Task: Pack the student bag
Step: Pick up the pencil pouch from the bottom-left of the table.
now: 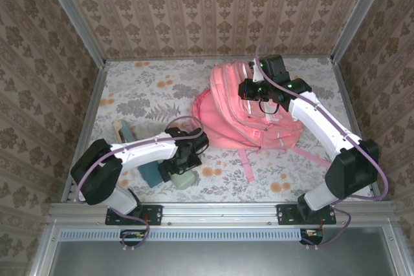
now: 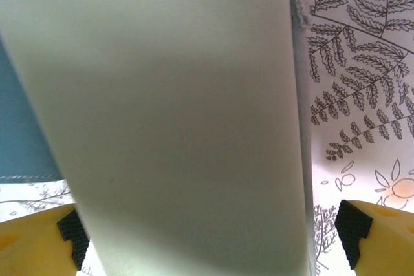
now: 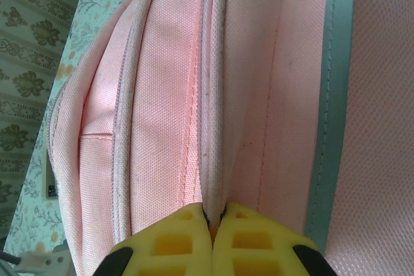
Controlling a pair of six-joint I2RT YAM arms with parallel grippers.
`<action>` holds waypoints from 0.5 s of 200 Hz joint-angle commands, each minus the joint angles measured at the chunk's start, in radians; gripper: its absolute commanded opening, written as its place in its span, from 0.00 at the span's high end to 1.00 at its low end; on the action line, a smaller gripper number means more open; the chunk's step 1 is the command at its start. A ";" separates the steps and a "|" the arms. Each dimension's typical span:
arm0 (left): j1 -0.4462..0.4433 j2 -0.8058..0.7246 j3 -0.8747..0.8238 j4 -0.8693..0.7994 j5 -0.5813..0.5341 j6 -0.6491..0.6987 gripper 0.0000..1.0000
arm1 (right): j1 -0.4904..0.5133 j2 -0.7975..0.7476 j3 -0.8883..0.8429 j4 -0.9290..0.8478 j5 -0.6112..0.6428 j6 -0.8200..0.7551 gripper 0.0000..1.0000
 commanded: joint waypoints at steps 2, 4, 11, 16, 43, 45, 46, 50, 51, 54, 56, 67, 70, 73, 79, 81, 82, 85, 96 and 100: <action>0.009 0.022 -0.017 0.032 -0.017 0.020 0.03 | 0.005 -0.019 0.018 0.045 0.008 -0.005 1.00; 0.009 0.025 -0.017 0.032 -0.020 0.022 0.03 | 0.005 -0.020 0.018 0.045 0.008 -0.005 1.00; 0.009 0.025 -0.023 0.035 -0.023 0.022 0.05 | 0.006 -0.021 0.020 0.042 0.010 -0.008 1.00; 0.009 0.024 -0.028 0.038 -0.023 0.022 0.07 | 0.006 -0.021 0.021 0.040 0.012 -0.011 1.00; 0.008 0.003 -0.057 0.060 -0.037 0.032 0.15 | 0.007 -0.022 0.017 0.038 0.022 -0.012 1.00; 0.008 0.000 -0.057 0.059 -0.040 0.035 0.17 | 0.007 -0.022 0.017 0.038 0.022 -0.011 1.00; 0.008 -0.002 -0.057 0.058 -0.042 0.036 0.18 | 0.007 -0.022 0.016 0.038 0.022 -0.011 1.00; 0.009 -0.010 -0.055 0.052 -0.050 0.041 0.21 | 0.006 -0.022 0.016 0.037 0.022 -0.010 1.00; 0.009 -0.012 -0.054 0.050 -0.053 0.042 0.22 | 0.006 -0.023 0.016 0.037 0.022 -0.010 1.00; 0.008 -0.017 -0.048 0.044 -0.060 0.045 0.24 | 0.006 -0.022 0.017 0.037 0.023 -0.011 1.00; 0.008 -0.021 -0.044 0.037 -0.067 0.047 0.24 | 0.006 -0.023 0.017 0.037 0.023 -0.010 1.00; 0.004 -0.039 -0.015 -0.004 -0.099 0.062 0.26 | 0.007 -0.025 0.016 0.037 0.027 -0.011 1.00; 0.003 -0.042 -0.005 -0.014 -0.105 0.067 0.26 | 0.007 -0.025 0.017 0.036 0.029 -0.011 1.00; 0.003 -0.046 0.005 -0.025 -0.111 0.074 0.27 | 0.006 -0.025 0.016 0.035 0.031 -0.011 1.00; 0.003 -0.051 0.026 -0.043 -0.121 0.086 0.27 | 0.006 -0.027 0.017 0.035 0.032 -0.010 1.00; 0.003 -0.052 0.033 -0.049 -0.126 0.091 0.27 | 0.006 -0.027 0.016 0.034 0.033 -0.010 1.00; 0.003 -0.053 0.037 -0.053 -0.127 0.093 0.27 | 0.006 -0.027 0.016 0.034 0.034 -0.011 1.00; 0.002 -0.055 0.046 -0.061 -0.131 0.101 0.27 | 0.006 -0.028 0.016 0.034 0.035 -0.010 1.00; 0.003 -0.058 0.088 -0.091 -0.146 0.128 0.27 | 0.007 -0.029 0.018 0.031 0.038 -0.010 1.00; 0.005 -0.060 0.101 -0.100 -0.153 0.138 0.27 | 0.006 -0.029 0.018 0.031 0.040 -0.010 1.00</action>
